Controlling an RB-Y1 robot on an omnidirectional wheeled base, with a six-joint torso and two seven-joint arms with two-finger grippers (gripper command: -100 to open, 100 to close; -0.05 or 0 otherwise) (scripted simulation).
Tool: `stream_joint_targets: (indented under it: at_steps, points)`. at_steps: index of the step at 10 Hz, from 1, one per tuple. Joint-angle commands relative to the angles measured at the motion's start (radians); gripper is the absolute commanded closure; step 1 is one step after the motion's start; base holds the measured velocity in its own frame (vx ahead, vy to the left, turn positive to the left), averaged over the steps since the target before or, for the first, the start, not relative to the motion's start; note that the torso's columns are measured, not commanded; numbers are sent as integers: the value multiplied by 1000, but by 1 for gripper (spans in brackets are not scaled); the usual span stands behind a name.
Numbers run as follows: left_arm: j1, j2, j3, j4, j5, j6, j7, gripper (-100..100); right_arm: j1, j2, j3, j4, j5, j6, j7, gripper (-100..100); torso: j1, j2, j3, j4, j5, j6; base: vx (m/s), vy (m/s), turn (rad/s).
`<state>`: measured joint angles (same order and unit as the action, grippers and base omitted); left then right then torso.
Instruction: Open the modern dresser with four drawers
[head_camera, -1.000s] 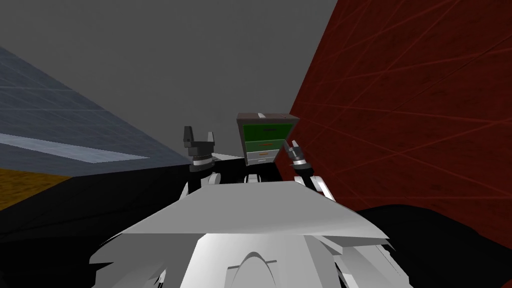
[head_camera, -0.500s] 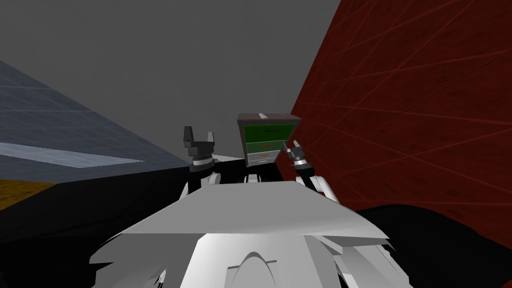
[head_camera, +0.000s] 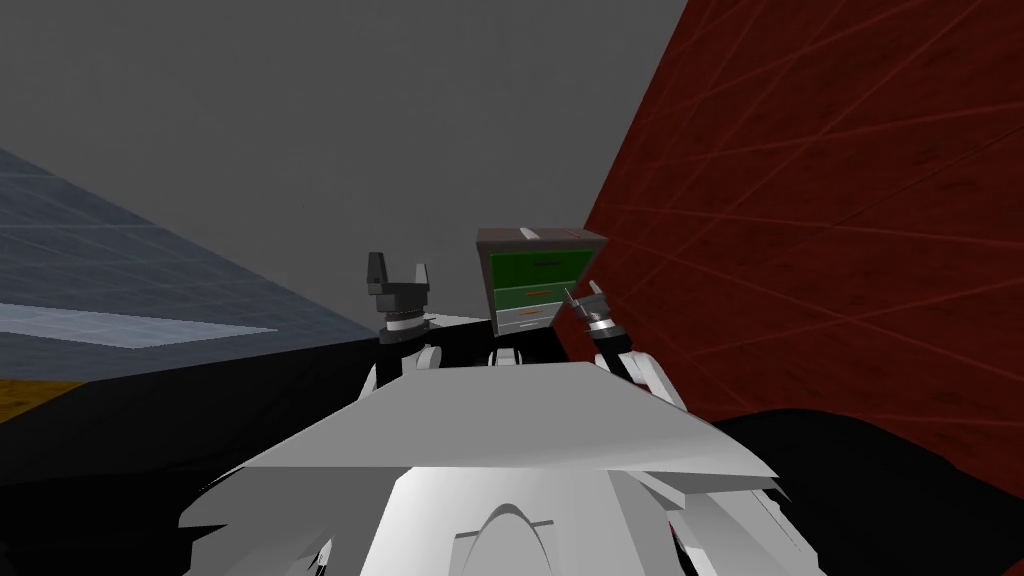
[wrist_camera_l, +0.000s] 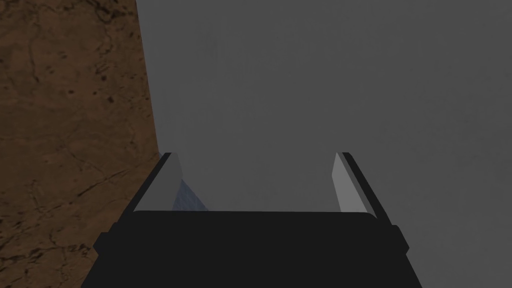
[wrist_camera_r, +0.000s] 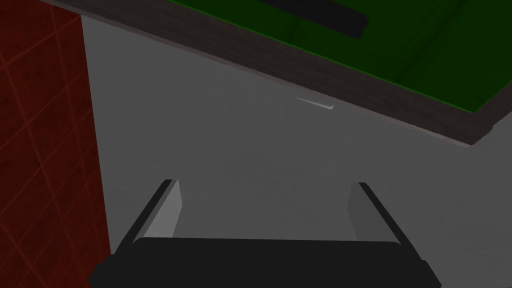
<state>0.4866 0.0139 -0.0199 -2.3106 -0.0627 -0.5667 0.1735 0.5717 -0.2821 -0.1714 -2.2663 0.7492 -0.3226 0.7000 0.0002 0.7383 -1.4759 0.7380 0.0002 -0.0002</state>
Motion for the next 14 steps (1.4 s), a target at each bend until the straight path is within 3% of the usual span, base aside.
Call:
stream_joint_targets:
  at_steps: [1, 14]
  points:
    - [0, 0, 0, 0, 0, 0, 0, 0, -2, -12, -11, 7, 79, 15, 77, -100, 0, 0, 0, 0, 0, 0, 78, 80, -32]
    - [0, 0, 0, 0, 0, 0, 0, 0, -25, -76, -26, 57, 347, 67, 408, -100, 0, 0, 0, 0, 0, 0, 69, 56, 8]
